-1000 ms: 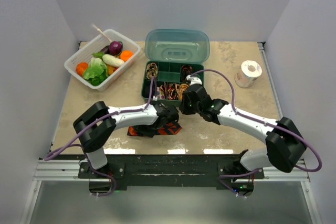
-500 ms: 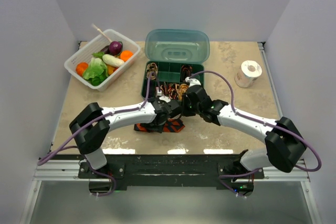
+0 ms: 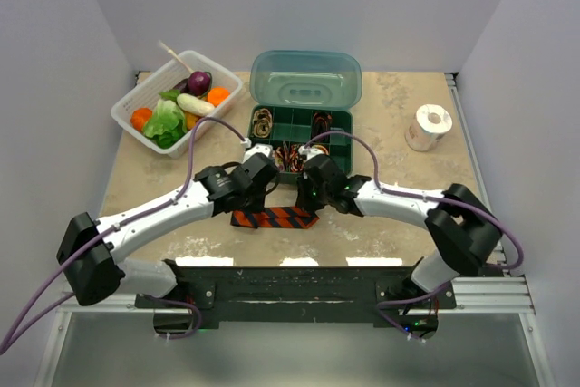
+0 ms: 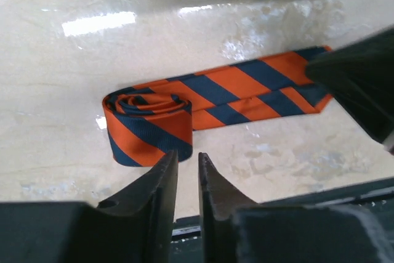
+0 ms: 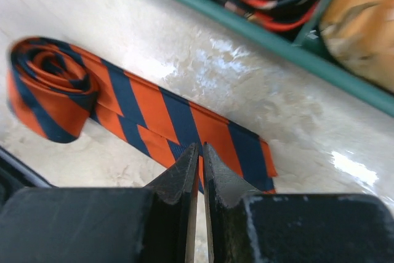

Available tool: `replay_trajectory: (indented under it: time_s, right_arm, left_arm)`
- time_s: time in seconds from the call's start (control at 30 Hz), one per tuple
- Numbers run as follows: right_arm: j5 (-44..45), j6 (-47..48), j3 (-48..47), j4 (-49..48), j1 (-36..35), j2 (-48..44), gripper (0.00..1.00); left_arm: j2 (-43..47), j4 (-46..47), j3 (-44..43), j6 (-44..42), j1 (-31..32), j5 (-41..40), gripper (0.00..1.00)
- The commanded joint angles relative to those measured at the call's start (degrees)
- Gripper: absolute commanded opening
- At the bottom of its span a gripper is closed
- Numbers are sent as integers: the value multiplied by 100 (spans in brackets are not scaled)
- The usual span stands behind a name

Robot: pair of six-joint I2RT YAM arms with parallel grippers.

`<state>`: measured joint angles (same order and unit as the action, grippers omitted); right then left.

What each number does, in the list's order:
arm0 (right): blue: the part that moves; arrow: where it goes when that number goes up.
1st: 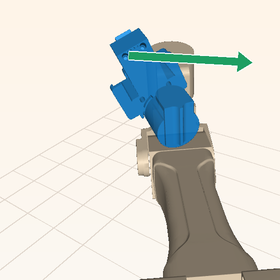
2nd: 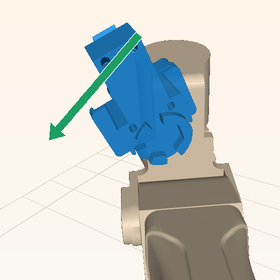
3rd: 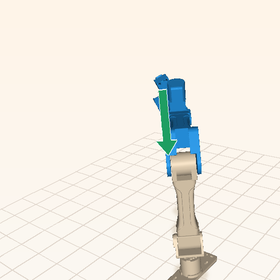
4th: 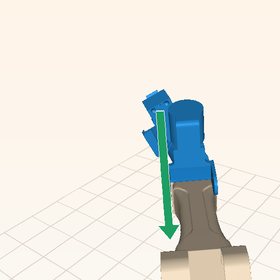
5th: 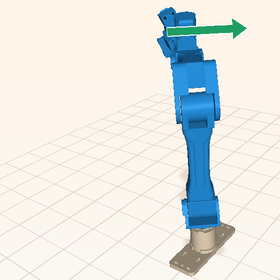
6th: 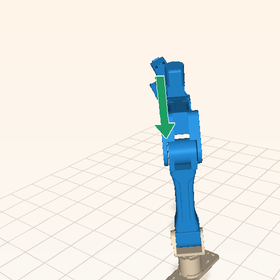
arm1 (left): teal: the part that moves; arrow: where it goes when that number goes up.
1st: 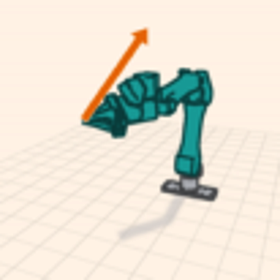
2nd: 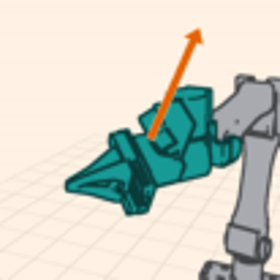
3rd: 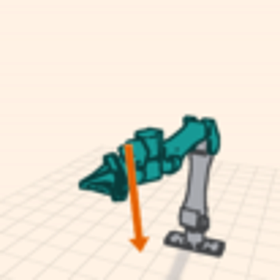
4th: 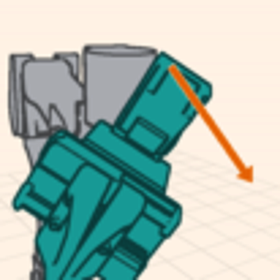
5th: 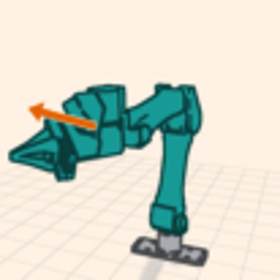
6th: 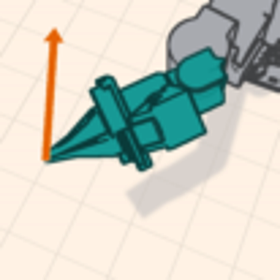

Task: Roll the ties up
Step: Roll the tie at the center of the board.

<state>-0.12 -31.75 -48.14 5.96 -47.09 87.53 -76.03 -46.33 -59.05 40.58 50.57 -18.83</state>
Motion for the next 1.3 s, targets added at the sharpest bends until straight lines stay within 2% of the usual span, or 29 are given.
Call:
replay_trajectory:
  time_s: [0.0,0.03,0.23,0.47,0.7,1.0,1.27]
  right_arm:
    - [3,142,-468,-16,-204,466,11]
    - [21,99,-512,54,-204,511,11]
    - [197,72,-556,169,-230,766,10]
    - [197,19,-512,195,-265,819,10]
    - [170,-7,-459,239,-283,827,10]
    - [144,-24,-494,265,-362,950,10]
    - [153,-7,-591,309,-371,1091,10]
  left_arm:
    - [193,326,314,-252,-3,608,6]
    - [211,300,358,-278,6,643,0]
    - [2,221,649,-436,6,907,0]
    - [-518,712,938,-498,6,784,0]
    - [-1010,783,886,-516,15,547,0]
    - [-756,853,825,-454,23,345,0]
    - [-475,344,684,-498,59,512,0]
